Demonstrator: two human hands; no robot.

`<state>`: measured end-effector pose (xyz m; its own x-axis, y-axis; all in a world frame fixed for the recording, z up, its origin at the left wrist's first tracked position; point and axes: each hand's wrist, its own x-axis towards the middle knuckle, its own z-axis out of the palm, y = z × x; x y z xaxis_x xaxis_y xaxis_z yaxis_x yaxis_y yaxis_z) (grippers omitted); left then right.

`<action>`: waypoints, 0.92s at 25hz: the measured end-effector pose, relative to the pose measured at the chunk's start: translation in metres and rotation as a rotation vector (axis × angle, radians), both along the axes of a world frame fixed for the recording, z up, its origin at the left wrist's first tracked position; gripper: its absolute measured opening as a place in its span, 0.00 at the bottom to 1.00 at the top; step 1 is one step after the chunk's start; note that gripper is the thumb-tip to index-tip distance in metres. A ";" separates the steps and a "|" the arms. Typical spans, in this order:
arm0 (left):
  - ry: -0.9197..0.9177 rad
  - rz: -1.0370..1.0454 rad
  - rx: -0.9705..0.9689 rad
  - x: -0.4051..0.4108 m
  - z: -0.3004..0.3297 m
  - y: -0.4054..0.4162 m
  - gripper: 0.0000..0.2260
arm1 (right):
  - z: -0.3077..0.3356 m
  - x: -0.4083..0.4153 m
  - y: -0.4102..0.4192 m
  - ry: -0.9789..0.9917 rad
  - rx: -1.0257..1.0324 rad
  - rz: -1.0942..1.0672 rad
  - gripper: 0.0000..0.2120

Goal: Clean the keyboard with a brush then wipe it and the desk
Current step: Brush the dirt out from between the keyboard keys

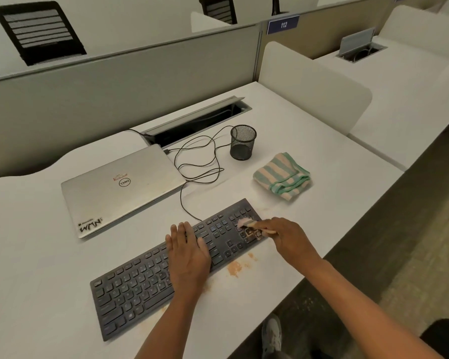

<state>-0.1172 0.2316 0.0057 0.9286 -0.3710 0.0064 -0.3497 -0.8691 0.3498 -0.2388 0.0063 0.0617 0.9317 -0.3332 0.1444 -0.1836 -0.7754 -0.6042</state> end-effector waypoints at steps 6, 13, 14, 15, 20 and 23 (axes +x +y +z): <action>0.029 0.007 -0.014 0.000 -0.001 0.003 0.28 | 0.001 -0.008 0.020 -0.048 -0.038 0.121 0.17; 0.033 0.009 -0.015 0.000 0.002 0.001 0.28 | 0.006 -0.001 -0.010 -0.006 -0.083 -0.091 0.20; 0.036 0.008 -0.019 0.000 0.002 0.001 0.28 | 0.006 0.001 -0.003 -0.023 -0.070 -0.034 0.20; 0.038 0.008 -0.025 -0.001 0.001 0.002 0.28 | 0.005 0.001 0.006 -0.021 -0.069 0.030 0.21; 0.038 0.009 -0.031 0.000 0.001 0.001 0.28 | 0.027 0.012 0.012 -0.026 -0.095 -0.026 0.10; 0.026 0.014 -0.028 0.000 0.002 0.001 0.27 | 0.055 0.045 0.003 0.026 -0.016 -0.143 0.12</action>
